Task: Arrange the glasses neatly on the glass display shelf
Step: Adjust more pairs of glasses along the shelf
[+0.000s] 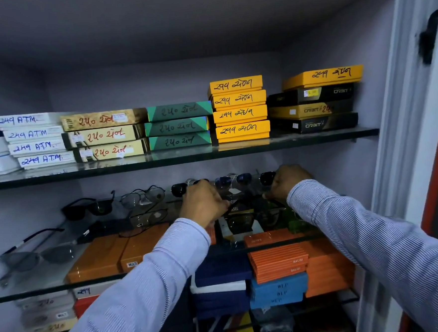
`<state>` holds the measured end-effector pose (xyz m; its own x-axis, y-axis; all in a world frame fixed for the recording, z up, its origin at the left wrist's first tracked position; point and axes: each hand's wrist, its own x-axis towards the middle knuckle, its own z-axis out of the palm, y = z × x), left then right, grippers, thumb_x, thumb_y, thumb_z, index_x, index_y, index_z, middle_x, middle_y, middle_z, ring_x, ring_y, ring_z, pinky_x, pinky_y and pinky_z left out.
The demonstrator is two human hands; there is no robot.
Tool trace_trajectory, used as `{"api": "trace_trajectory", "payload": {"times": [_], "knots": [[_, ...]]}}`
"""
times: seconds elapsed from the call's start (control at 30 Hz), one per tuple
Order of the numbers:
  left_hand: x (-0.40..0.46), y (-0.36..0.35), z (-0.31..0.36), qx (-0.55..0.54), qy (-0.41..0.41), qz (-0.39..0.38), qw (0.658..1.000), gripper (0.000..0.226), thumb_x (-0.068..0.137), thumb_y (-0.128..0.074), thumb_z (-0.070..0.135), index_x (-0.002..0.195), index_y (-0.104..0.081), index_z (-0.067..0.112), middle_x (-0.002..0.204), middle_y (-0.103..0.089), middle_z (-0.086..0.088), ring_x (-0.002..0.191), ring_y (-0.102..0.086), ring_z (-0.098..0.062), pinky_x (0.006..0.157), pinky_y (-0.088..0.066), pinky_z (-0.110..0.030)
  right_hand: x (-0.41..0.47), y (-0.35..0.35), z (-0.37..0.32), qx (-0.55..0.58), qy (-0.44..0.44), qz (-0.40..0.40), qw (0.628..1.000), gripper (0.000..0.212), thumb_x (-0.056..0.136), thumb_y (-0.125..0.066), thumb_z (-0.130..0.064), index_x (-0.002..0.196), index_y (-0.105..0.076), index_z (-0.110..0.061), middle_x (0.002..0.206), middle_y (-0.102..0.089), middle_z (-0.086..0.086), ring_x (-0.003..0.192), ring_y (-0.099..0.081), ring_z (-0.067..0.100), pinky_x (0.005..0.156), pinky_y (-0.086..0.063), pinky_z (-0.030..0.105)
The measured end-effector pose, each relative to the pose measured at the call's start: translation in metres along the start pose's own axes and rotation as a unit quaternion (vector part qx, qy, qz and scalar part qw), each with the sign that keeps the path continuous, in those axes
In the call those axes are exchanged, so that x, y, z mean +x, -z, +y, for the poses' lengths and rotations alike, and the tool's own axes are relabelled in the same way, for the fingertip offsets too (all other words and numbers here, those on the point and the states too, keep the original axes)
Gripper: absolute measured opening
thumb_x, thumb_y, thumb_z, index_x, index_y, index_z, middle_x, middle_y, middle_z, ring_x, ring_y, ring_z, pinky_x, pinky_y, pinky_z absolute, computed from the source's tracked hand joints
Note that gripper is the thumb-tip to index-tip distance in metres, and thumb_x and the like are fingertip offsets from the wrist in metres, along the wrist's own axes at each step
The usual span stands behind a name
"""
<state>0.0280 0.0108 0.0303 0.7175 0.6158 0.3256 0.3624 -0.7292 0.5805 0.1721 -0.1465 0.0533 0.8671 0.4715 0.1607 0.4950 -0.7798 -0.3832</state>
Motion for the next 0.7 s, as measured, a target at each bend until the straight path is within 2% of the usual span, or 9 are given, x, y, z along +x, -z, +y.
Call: {"api": "trace_trajectory", "payload": {"times": [0.07, 0.1, 0.17, 0.23, 0.3, 0.4, 0.53, 0.63, 0.7], "knots": [[0.001, 0.017, -0.011, -0.006, -0.001, 0.026, 1.000, 0.011, 0.087, -0.081, 0.021, 0.085, -0.079, 0.010, 0.080, -0.077, -0.006, 0.049, -0.069, -0.016, 0.050, -0.061, -0.024, -0.002, 0.001, -0.008, -0.014, 0.027, 0.026, 0.999, 0.035, 0.076, -0.078, -0.040, 0.095, -0.076, -0.011, 0.098, -0.074, 0.009, 0.089, -0.070, 0.028, 0.084, -0.060, 0.042], [0.001, 0.028, -0.018, -0.004, -0.004, 0.048, 0.999, 0.008, 0.088, -0.080, 0.017, 0.089, -0.079, 0.010, 0.086, -0.077, -0.008, 0.054, -0.071, -0.018, 0.053, -0.063, -0.027, -0.003, 0.000, -0.016, -0.012, 0.046, 0.036, 0.998, 0.030, 0.078, -0.075, -0.039, 0.091, -0.077, -0.012, 0.097, -0.075, 0.009, 0.088, -0.070, 0.028, 0.084, -0.060, 0.042], [0.003, 0.048, -0.032, 0.016, -0.018, 0.096, 0.995, 0.008, 0.088, -0.076, 0.010, 0.094, -0.081, 0.007, 0.098, -0.078, -0.014, 0.077, -0.076, -0.028, 0.076, -0.067, -0.038, -0.007, -0.003, -0.032, -0.011, 0.088, 0.053, 0.995, 0.023, 0.080, -0.069, -0.035, 0.085, -0.079, -0.016, 0.094, -0.076, 0.008, 0.087, -0.070, 0.028, 0.084, -0.059, 0.040], [0.004, 0.064, -0.045, 0.042, -0.022, 0.112, 0.993, 0.015, 0.086, -0.071, 0.000, 0.095, -0.082, 0.004, 0.106, -0.078, -0.017, 0.094, -0.075, -0.032, 0.091, -0.062, -0.037, -0.012, -0.013, -0.058, 0.002, 0.125, 0.064, 0.990, 0.021, 0.079, -0.066, -0.033, 0.082, -0.080, -0.019, 0.091, -0.077, 0.005, 0.086, -0.071, 0.028, 0.084, -0.059, 0.038], [0.000, 0.064, -0.051, 0.052, -0.011, 0.100, 0.994, 0.018, 0.086, -0.068, -0.001, 0.094, -0.083, 0.006, 0.108, -0.078, -0.017, 0.097, -0.075, -0.032, 0.092, -0.061, -0.035, -0.015, -0.023, -0.078, 0.006, 0.149, 0.055, 0.987, 0.019, 0.079, -0.064, -0.030, 0.088, -0.080, -0.023, 0.100, -0.077, 0.005, 0.093, -0.071, 0.029, 0.088, -0.058, 0.039], [-0.003, 0.057, -0.063, 0.077, -0.005, 0.072, 0.994, 0.010, 0.083, -0.076, 0.010, 0.091, -0.084, 0.010, 0.108, -0.078, -0.016, 0.098, -0.075, -0.033, 0.094, -0.062, -0.041, -0.009, -0.042, -0.105, -0.007, 0.161, 0.017, 0.987, 0.025, 0.082, -0.064, -0.024, 0.103, -0.077, -0.027, 0.118, -0.070, 0.008, 0.102, -0.069, 0.032, 0.091, -0.056, 0.036], [-0.001, 0.044, -0.078, 0.078, 0.032, 0.028, 0.996, 0.026, 0.082, -0.083, 0.026, 0.098, -0.079, 0.007, 0.110, -0.076, -0.013, 0.102, -0.074, -0.029, 0.094, -0.062, -0.043, 0.003, -0.064, -0.126, -0.075, 0.177, -0.041, 0.980, 0.039, 0.084, -0.066, -0.023, 0.123, -0.067, -0.017, 0.123, -0.065, 0.014, 0.107, -0.066, 0.035, 0.093, -0.056, 0.041], [0.004, 0.034, -0.083, 0.066, 0.039, 0.008, 0.997, 0.031, 0.080, -0.086, 0.030, 0.098, -0.079, 0.007, 0.108, -0.077, -0.013, 0.100, -0.075, -0.029, 0.094, -0.062, -0.043, 0.011, -0.074, -0.134, -0.086, 0.183, -0.051, 0.978, 0.040, 0.084, -0.067, -0.023, 0.123, -0.068, -0.019, 0.122, -0.065, 0.014, 0.106, -0.066, 0.035, 0.093, -0.055, 0.042], [0.007, 0.029, -0.085, 0.047, 0.031, 0.008, 0.998, 0.026, 0.080, -0.086, 0.023, 0.097, -0.077, 0.005, 0.107, -0.077, -0.015, 0.098, -0.075, -0.030, 0.093, -0.062, -0.044, 0.014, -0.077, -0.138, -0.079, 0.182, -0.040, 0.979, 0.034, 0.081, -0.068, -0.022, 0.115, -0.073, -0.021, 0.119, -0.065, 0.014, 0.100, -0.068, 0.035, 0.089, -0.057, 0.040]]}}
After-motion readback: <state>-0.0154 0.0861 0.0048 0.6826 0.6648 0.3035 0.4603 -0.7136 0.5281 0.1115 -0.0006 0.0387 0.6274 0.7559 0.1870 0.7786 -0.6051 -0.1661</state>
